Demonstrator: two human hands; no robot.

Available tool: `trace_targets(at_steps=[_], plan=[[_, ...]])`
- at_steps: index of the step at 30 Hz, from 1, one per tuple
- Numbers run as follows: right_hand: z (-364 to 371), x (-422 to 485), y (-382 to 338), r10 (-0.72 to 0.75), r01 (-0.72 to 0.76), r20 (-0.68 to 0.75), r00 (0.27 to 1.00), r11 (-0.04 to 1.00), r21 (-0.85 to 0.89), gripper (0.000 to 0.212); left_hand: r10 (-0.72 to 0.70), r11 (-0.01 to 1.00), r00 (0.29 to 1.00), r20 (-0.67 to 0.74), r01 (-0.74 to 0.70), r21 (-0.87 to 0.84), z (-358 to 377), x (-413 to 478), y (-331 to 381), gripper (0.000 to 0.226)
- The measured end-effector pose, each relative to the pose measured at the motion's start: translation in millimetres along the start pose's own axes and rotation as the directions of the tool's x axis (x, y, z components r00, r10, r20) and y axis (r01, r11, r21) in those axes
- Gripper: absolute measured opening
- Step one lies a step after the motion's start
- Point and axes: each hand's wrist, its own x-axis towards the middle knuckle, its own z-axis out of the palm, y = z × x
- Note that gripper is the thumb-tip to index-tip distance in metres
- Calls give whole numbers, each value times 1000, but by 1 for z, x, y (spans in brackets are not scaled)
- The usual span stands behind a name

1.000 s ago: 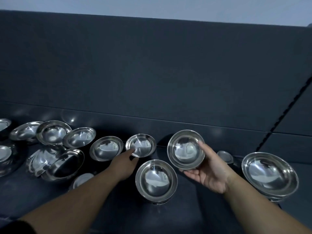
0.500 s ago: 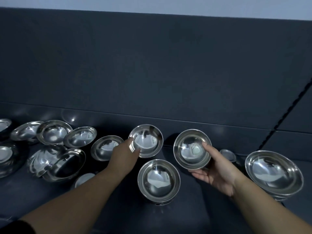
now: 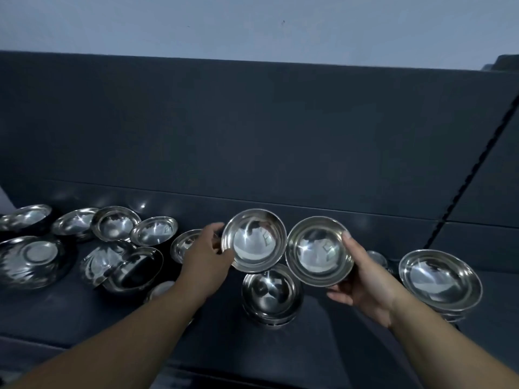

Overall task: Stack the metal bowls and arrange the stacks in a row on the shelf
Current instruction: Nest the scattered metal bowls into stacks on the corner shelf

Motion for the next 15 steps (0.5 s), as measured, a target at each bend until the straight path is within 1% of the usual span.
trace_targets(at_steps=[2, 4, 6, 9, 11, 13, 15], plan=[[-2, -7, -1, -44, 45, -52, 998, 999, 30, 51, -31, 1000, 999, 44, 31, 3, 0, -9, -6, 35], [-3, -12, -4, -77, 82, -92, 993, 995, 54, 52, -53, 998, 994, 92, 51, 25, 1, -18, -11, 31], [0, -16, -7, -101, 105, -104, 989, 994, 35, 55, -85, 996, 989, 122, 83, 28, 5, -25, -15, 29], [13, -17, -7, -96, 89, -123, 988, 994, -62, 55, -146, 989, 977, 153, 141, 42, 13, -30, -19, 24], [24, -13, -4, -84, 66, -135, 987, 989, -131, 56, -182, 983, 971, 154, 185, -5, 17, -30, -23, 20], [33, -7, 2, -66, 46, -131, 989, 987, -151, 51, -194, 979, 969, 155, 201, -30, 20, -30, -25, 19], [39, -1, 7, -59, 36, -139, 989, 986, -163, 43, -197, 978, 965, 170, 205, -31, 23, -30, -28, 25]])
